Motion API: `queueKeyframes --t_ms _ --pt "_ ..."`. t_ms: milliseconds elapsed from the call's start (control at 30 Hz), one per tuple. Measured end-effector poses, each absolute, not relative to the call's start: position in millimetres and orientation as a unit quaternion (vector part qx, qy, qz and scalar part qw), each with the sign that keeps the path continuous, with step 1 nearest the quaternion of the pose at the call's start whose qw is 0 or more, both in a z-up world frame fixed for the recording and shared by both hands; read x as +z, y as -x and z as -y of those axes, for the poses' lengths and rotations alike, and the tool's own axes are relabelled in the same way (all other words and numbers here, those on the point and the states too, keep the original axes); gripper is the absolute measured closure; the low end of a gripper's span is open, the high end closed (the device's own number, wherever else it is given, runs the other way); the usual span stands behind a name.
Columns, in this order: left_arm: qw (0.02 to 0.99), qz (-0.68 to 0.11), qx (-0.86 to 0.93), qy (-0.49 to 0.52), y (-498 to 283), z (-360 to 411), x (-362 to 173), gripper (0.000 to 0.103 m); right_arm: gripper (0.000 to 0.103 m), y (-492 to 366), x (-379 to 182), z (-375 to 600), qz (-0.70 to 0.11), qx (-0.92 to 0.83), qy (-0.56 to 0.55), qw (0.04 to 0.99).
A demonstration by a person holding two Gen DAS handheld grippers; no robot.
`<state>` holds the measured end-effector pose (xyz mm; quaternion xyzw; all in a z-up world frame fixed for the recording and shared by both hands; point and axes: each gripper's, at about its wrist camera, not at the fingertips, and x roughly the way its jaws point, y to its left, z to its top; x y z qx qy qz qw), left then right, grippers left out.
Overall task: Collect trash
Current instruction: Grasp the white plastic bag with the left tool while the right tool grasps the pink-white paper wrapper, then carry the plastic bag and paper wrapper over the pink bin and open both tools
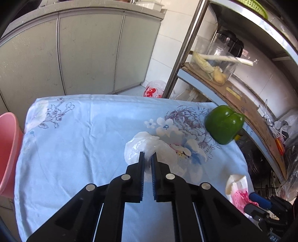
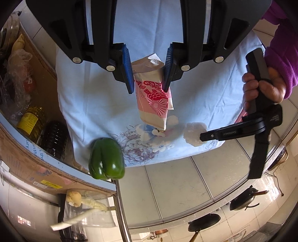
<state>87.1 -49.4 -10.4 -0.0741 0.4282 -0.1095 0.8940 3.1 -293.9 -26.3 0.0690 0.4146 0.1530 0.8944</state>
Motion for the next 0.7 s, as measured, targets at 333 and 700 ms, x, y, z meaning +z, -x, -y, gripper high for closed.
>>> queueKeyframes --t_ms 333,700 --pt "0.909 -0.392 -0.11 0.086 -16.3 6.7 30.2 0.097 0.071 7.1 -12.8 266.4 -0.404 0.178 -0.073 0.894" --pt "0.92 -0.37 -0.078 0.099 32.4 -44.7 43.4 0.097 0.071 1.5 1.7 220.6 -0.398 0.221 -0.062 0.888"
